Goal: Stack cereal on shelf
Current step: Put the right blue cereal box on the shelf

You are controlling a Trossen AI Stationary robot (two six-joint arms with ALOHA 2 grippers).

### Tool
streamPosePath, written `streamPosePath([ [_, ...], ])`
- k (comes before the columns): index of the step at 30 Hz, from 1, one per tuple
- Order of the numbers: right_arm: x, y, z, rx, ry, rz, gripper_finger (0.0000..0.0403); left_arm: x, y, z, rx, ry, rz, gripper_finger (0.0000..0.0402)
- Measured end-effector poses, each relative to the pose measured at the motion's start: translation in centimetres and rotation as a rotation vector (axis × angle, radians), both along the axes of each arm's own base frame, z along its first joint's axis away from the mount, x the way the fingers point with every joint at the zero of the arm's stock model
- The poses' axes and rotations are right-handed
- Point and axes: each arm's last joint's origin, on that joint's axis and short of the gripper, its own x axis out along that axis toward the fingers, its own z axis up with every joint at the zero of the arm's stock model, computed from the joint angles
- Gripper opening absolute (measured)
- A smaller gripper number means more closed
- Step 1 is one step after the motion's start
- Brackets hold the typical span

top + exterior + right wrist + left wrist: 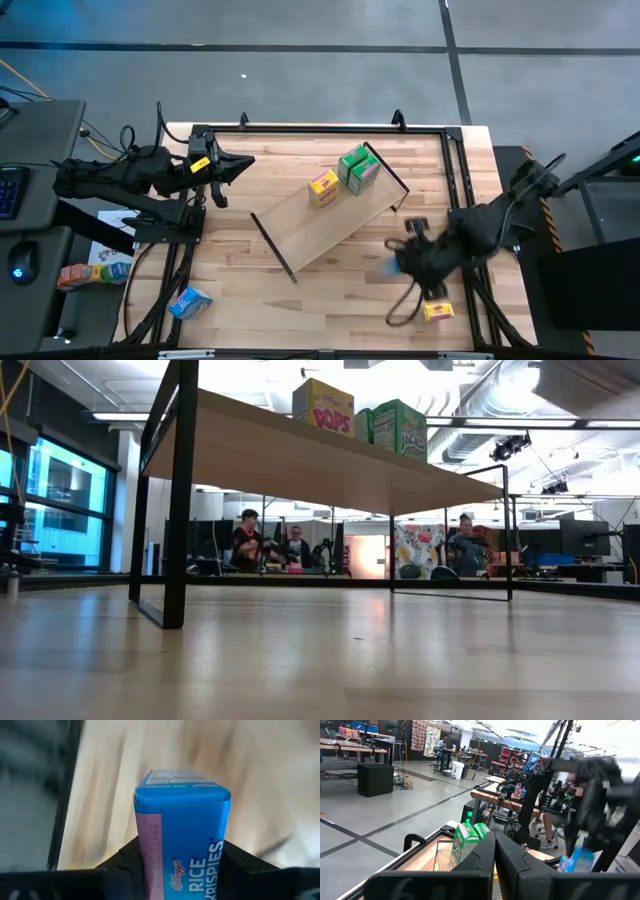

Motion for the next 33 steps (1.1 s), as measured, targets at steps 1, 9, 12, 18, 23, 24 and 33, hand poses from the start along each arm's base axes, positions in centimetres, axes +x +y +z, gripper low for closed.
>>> streamPosePath([
  [1, 0.6, -0.5, 1.4, -0.002, -0.088, -0.013, 0.0145, 0.0, 0.0, 0.0, 0.0, 0.0, 0.0, 0.0001],
  [9, 6.8, -4.9, 6.0, -0.127, -0.432, -0.113, 0.0145, 0.0, 0.0, 0.0, 0.0, -0.001, 0.0, 0.0001],
  [12, 9.9, -5.5, 5.2, -0.11, -0.393, -0.088, 0.0145, 0.0, 0.0, 0.0, 0.0, 0.0, 0.0, 0.0001],
  [18, 14.7, -6.0, 3.2, -0.05, -0.264, -0.036, 0.0145, 0.0, 0.0, 0.0, -0.001, -0.001, 0.0, 0.0001],
  [23, 16.8, -6.7, 1.5, -0.054, -0.13, -0.048, 0.0145, 0.0, 0.0, 0.0, -0.001, -0.002, 0.0, 0.0001],
  [24, 17.1, -6.9, 1.3, -0.053, -0.122, -0.052, 0.0145, 0.0, 0.0, 0.0, -0.001, -0.002, 0.0, 0.0001],
  [33, 17.8, -8.0, 0.9, -0.007, -0.096, -0.064, 0.0145, 0.0, 0.0, 0.0, -0.001, -0.002, 0.0, 0.0001],
])
